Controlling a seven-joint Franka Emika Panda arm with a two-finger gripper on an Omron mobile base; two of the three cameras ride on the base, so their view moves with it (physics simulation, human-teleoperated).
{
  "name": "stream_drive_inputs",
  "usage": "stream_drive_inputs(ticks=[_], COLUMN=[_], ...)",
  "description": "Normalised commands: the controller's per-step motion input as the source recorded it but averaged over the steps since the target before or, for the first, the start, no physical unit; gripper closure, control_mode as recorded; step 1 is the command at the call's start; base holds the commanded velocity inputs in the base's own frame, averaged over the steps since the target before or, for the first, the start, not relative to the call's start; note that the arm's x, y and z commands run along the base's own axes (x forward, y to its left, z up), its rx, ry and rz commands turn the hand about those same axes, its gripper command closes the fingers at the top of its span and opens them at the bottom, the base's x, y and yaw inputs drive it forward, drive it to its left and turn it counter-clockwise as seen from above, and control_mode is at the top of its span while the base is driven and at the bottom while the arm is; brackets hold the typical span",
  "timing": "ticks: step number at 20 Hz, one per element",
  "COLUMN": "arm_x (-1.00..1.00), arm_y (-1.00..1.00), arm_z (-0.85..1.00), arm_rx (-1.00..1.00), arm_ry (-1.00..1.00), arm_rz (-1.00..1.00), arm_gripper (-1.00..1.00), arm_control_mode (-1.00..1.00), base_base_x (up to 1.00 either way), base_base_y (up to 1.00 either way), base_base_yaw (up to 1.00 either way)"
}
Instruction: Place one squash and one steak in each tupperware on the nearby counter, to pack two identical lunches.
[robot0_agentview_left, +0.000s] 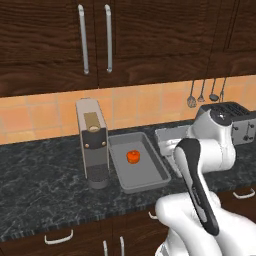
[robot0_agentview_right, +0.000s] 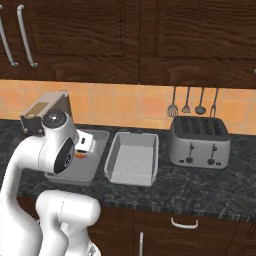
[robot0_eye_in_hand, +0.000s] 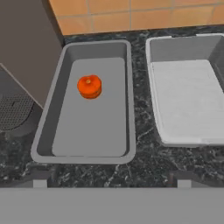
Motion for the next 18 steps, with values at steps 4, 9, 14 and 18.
stream_drive_inputs(ticks=[4, 9, 14, 18], arm_x=[-1.0, -1.0, -0.4, 0.0], arm_y=[0.0, -0.01, -0.11, 0.0], arm_z=[0.19, 0.05, -0.08, 0.0], arm_rx=[-0.03, -0.07, -0.02, 0.0], arm_ry=[0.08, 0.07, 0.0, 0.0], arm_rz=[-0.02, 0.0, 0.0, 0.0], arm_gripper=[-1.0, -1.0, -1.0, -1.0], arm_control_mode=[-1.0, -1.0, 1.0, 1.0], base_base_x=[0.0, 0.0, -0.6, -0.72], base_base_y=[0.0, 0.0, -0.41, -1.0], base_base_yaw=[0.0, 0.0, -0.03, -0.17])
